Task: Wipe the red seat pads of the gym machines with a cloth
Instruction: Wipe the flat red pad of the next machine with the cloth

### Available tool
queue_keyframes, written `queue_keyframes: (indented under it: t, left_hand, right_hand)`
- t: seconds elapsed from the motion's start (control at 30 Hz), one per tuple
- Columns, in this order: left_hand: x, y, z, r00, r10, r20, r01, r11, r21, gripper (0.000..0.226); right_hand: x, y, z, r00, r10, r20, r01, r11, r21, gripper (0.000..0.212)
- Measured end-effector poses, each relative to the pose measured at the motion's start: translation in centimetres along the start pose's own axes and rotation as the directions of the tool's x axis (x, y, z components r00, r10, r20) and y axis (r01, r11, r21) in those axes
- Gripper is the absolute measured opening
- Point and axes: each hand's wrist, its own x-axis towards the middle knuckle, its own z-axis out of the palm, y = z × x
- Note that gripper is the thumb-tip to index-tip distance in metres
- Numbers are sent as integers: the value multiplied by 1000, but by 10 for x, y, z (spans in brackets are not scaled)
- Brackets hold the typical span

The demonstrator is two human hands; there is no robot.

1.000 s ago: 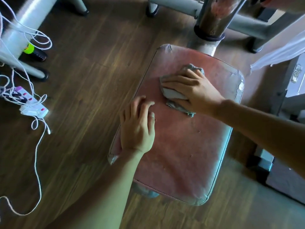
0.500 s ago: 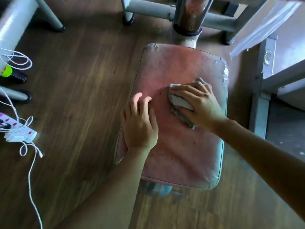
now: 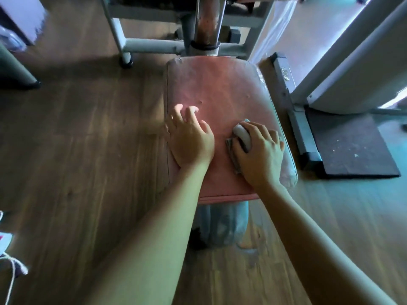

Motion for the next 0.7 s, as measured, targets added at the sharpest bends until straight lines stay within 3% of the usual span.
queue_keyframes:
  t: [0.13, 0.27, 0.4, 0.47, 0.57, 0.7]
  left_hand:
    - [-19, -25, -10, 971, 237, 32, -235, 971, -49, 23]
    - [-30, -43, -24, 888, 451, 86, -443, 891, -99, 36]
    - [-25, -61, -34, 852, 502, 149, -482, 863, -152, 43]
    - [-26, -65, -34, 857, 500, 126, -473, 859, -194, 33]
    - [-26, -65, -33, 863, 488, 128, -449, 859, -246, 22]
    - [-32, -66, -38, 852, 509, 123, -472, 848, -241, 22]
  right_hand:
    - [-29, -3, -7, 999, -29, -29, 30, 999, 29, 34]
    - [-58, 4, -20, 987, -156, -47, 158, 987, 34, 41]
    - [-86, 10, -25, 968, -222, -120, 236, 965, 117, 48]
    - [-104, 11, -23, 944, -244, -223, 288, 938, 191, 43]
    - [-136, 14, -14, 913, -197, -357, 321, 888, 331, 36]
    - [-174, 8, 0, 887, -126, -443, 320, 861, 395, 30]
